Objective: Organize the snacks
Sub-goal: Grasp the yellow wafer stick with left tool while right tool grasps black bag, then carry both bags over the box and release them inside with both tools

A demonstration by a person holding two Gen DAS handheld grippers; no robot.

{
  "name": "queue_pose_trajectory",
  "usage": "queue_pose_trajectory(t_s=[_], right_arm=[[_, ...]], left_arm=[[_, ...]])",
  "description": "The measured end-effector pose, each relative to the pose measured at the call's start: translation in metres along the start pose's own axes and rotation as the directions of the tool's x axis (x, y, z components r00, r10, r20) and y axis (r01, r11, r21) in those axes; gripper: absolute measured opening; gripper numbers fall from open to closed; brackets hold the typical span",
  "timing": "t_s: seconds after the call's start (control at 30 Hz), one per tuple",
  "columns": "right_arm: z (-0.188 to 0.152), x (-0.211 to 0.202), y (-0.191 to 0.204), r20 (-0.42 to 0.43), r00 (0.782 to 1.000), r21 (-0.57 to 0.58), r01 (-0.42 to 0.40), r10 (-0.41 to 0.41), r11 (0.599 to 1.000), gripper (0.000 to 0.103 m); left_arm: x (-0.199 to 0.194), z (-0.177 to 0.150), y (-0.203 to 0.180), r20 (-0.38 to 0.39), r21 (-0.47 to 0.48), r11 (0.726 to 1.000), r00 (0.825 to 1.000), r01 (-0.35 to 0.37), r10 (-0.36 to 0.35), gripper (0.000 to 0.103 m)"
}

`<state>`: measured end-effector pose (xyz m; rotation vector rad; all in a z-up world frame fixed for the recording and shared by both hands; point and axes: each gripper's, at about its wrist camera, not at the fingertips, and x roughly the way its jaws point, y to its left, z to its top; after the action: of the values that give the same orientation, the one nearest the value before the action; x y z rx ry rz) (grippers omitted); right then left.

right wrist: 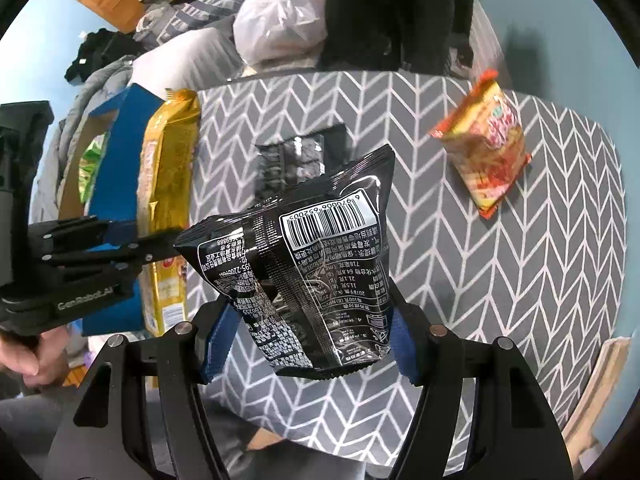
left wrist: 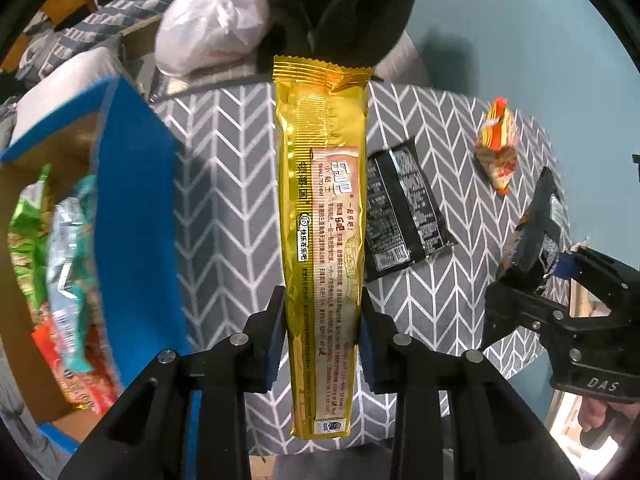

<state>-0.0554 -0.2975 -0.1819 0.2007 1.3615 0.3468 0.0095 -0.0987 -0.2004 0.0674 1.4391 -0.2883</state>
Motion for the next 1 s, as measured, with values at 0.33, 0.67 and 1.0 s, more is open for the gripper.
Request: queue_pose_trajectory(t_s=[0.33, 0.67, 1.0], right_arm=[[0.010, -0.019, 0.036, 0.048, 0.999, -0.018, -0.004, 0.005, 1.000, 0.067], [0.032, -0.026, 0.075, 0.069, 0.997, -0.049, -0.022, 0.025, 0.999, 0.067], [0.044, -0.019, 0.118, 0.074, 0.996, -0.110, -0.044, 0.052, 0.993, 0.067]], left_arm=[[-0.049, -0.014, 0.029, 0.059, -0.055, 0.999, 0.998, -0.003, 0.006, 0.032], [-0.085, -0.031, 0.071, 0.104, -0.152, 0.988, 0.994, 0.000, 0.016, 0.032], [-0.103, -0.046, 0.118, 0.132, -0.227, 0.974, 0.990, -0.024, 0.055, 0.032]])
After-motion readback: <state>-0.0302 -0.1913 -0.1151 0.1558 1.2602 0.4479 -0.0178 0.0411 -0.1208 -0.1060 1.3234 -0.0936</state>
